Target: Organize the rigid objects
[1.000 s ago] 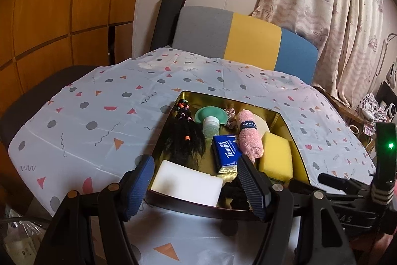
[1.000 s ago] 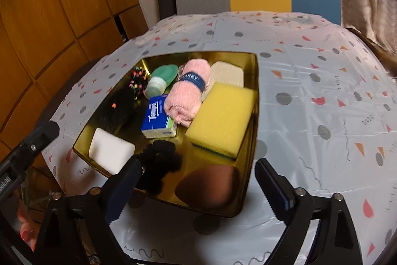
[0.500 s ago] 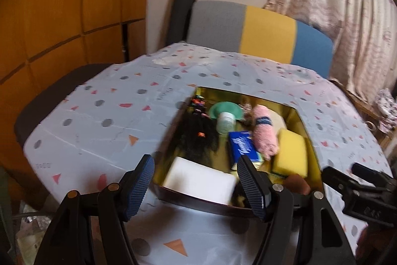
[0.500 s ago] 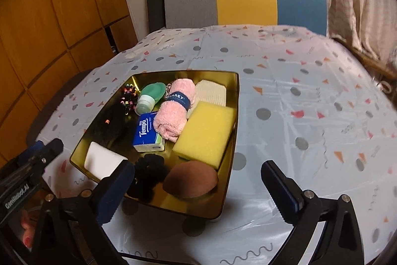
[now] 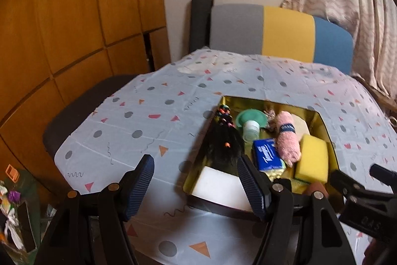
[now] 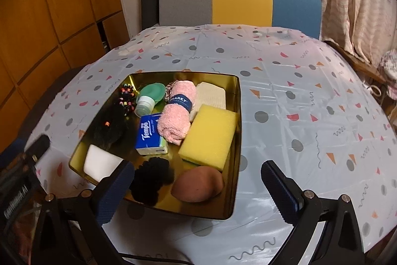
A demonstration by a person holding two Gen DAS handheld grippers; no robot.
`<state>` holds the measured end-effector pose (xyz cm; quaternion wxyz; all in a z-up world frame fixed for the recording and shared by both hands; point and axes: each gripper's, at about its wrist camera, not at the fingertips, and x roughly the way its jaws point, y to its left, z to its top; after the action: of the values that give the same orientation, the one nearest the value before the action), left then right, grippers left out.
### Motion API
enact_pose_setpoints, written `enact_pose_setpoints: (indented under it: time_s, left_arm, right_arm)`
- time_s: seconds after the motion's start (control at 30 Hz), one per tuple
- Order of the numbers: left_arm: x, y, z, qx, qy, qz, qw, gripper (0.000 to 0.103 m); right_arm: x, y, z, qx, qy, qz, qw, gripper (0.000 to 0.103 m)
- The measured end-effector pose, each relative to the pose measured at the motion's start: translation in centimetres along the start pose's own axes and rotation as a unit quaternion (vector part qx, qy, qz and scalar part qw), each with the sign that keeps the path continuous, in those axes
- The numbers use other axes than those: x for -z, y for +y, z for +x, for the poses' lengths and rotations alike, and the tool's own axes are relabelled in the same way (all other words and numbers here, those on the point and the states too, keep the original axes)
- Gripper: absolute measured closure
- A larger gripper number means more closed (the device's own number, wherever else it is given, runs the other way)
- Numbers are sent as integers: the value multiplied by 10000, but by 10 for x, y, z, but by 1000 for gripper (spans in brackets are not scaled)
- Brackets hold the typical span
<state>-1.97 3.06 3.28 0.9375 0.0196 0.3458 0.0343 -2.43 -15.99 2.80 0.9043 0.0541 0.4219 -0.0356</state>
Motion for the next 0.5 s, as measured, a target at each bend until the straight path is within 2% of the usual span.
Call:
enact_pose_setpoints:
  time_s: [0.17,0.33,0.5]
  left_arm:
    - [-3,-4,-1,57,179,101,9998,33]
    - [-5,3,3,256,383,-226,9987,33]
    - [-5,6,0,278,364,-349,9983,33]
  right_arm:
    - [-4,4,-7,235,-61,132,9996,0]
    - [-3,6,-13,482,-113,186,9986,0]
    - [0,10,-15,462,-121,220,9986,0]
